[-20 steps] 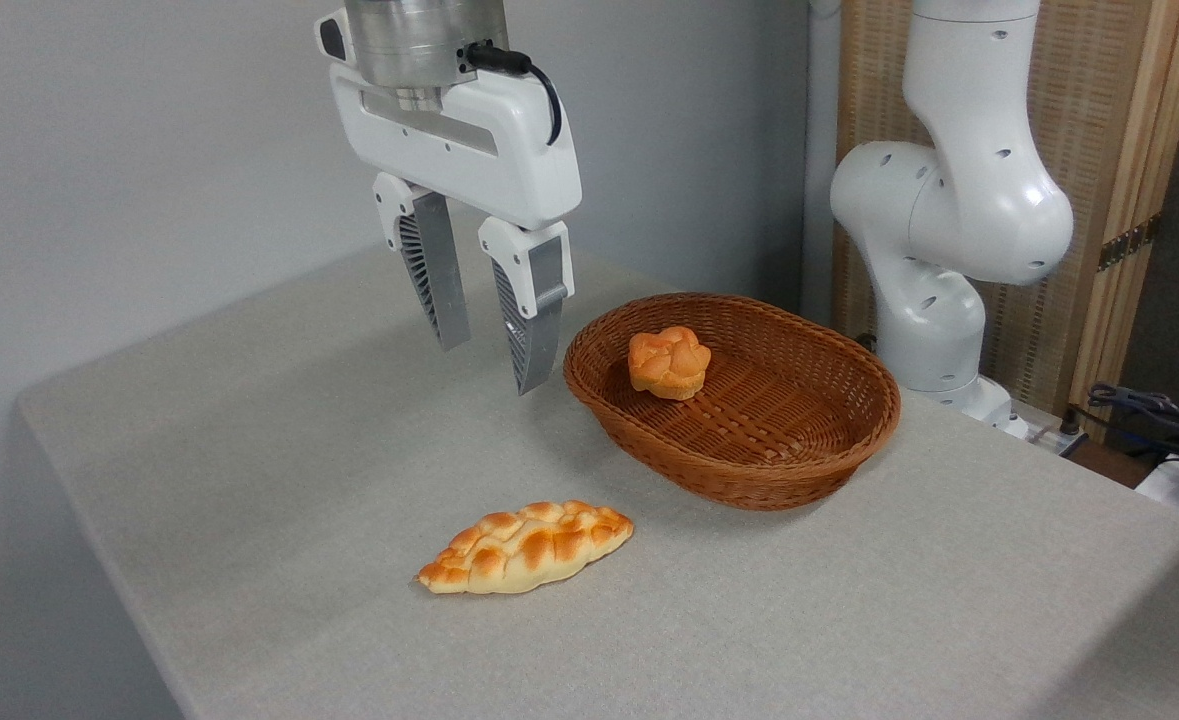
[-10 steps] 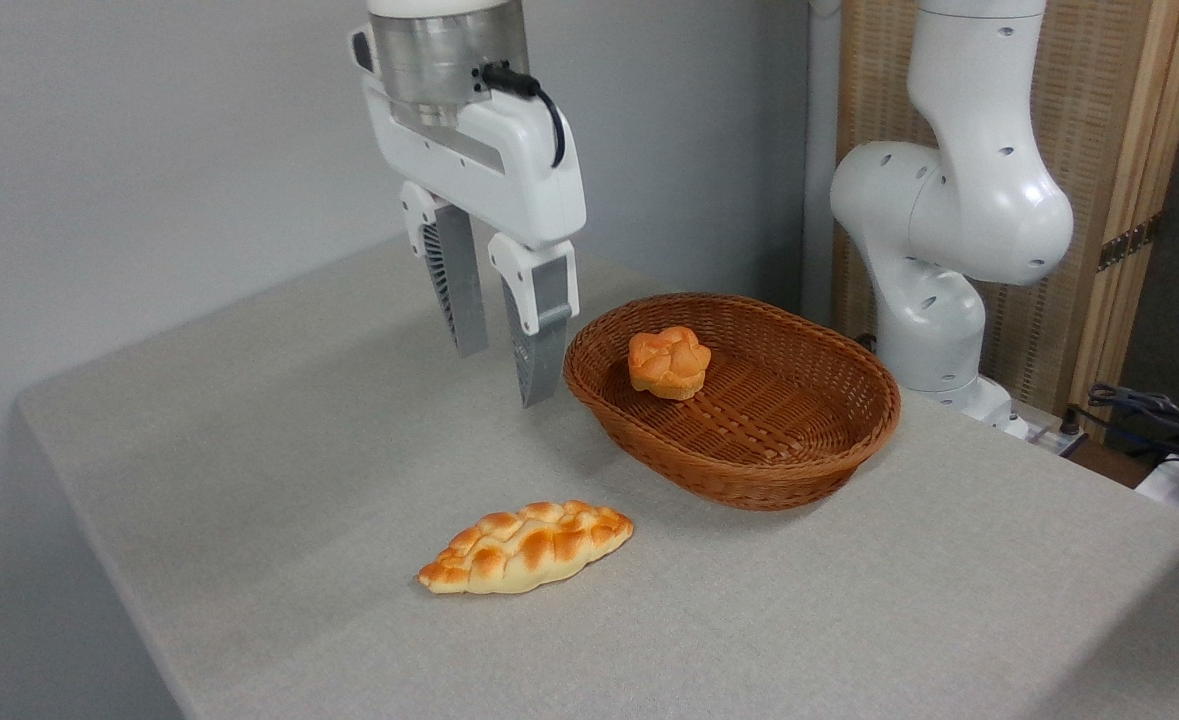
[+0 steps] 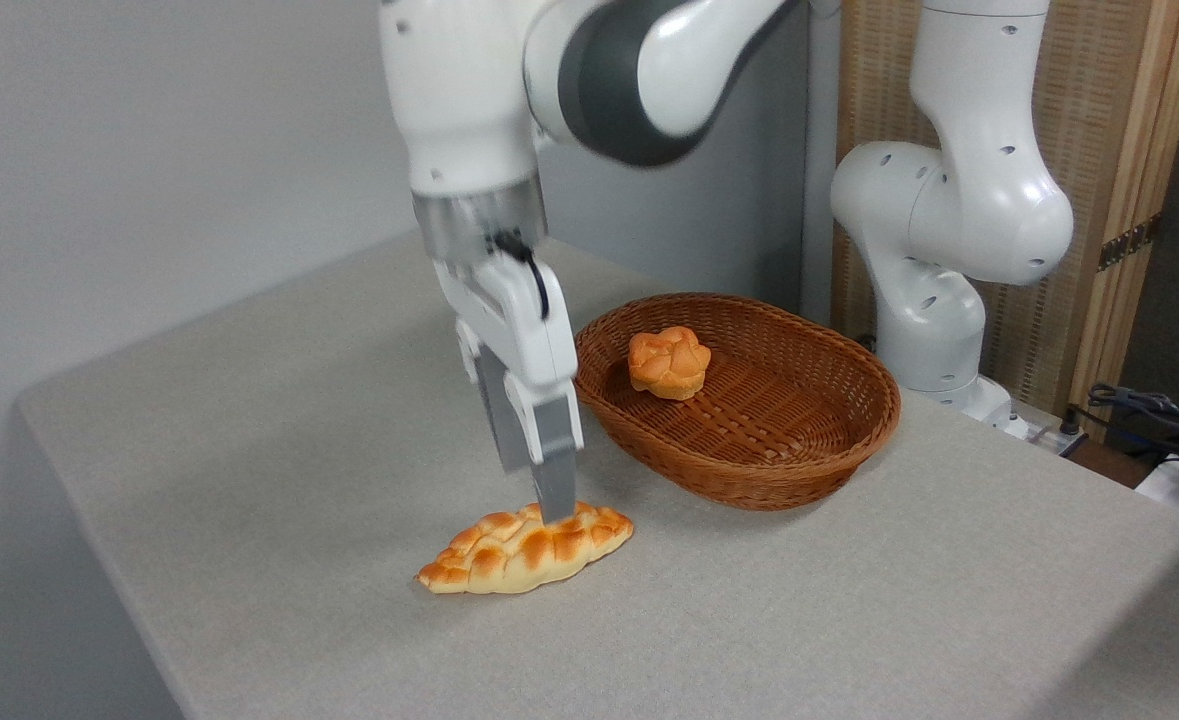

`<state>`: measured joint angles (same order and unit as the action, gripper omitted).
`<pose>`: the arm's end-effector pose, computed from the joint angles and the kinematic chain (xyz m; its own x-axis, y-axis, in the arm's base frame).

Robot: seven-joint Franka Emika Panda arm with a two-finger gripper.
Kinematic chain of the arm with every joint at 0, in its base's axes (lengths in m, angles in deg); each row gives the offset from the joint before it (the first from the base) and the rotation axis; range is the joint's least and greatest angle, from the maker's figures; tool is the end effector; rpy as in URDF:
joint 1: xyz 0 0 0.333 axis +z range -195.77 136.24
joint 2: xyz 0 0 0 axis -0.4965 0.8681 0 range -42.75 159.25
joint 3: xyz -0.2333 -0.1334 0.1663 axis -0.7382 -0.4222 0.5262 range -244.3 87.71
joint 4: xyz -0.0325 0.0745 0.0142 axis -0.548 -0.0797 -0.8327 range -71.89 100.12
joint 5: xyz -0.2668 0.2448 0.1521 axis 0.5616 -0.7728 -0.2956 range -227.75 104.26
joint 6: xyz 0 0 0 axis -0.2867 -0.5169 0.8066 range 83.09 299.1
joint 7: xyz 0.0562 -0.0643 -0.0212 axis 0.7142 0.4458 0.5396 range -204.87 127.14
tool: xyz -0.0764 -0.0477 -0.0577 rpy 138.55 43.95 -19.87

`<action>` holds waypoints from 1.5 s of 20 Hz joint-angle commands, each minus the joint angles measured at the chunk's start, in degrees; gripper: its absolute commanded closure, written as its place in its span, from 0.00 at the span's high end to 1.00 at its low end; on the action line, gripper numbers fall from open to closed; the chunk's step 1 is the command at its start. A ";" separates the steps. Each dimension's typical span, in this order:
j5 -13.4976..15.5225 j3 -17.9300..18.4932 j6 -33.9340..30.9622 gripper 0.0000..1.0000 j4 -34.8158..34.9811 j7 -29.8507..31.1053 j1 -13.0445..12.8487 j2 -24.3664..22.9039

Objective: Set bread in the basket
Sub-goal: 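Close the gripper around the middle of the braided loaf, then lift the braided loaf and carry it over the wicker basket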

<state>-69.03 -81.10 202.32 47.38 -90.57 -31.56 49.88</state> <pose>0.5117 -0.0351 0.4696 0.5090 -0.8585 -0.0623 -0.8579 -0.5000 -0.1181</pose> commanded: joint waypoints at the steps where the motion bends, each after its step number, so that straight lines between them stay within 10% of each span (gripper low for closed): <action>1: -2.30 0.08 4.81 1.00 2.77 -1.03 0.12 1.42; 6: -2.21 -0.71 13.86 0.99 8.48 -1.03 -0.14 2.93; 10: -2.21 -1.86 13.52 0.29 8.66 -0.59 -0.14 3.37; 12: -1.69 -1.86 13.43 0.13 8.49 -0.50 -0.23 3.19; 30: -0.81 -6.25 7.57 0.05 5.85 -0.94 -0.32 2.66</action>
<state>-70.52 -85.28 213.99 54.19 -91.68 -31.66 52.26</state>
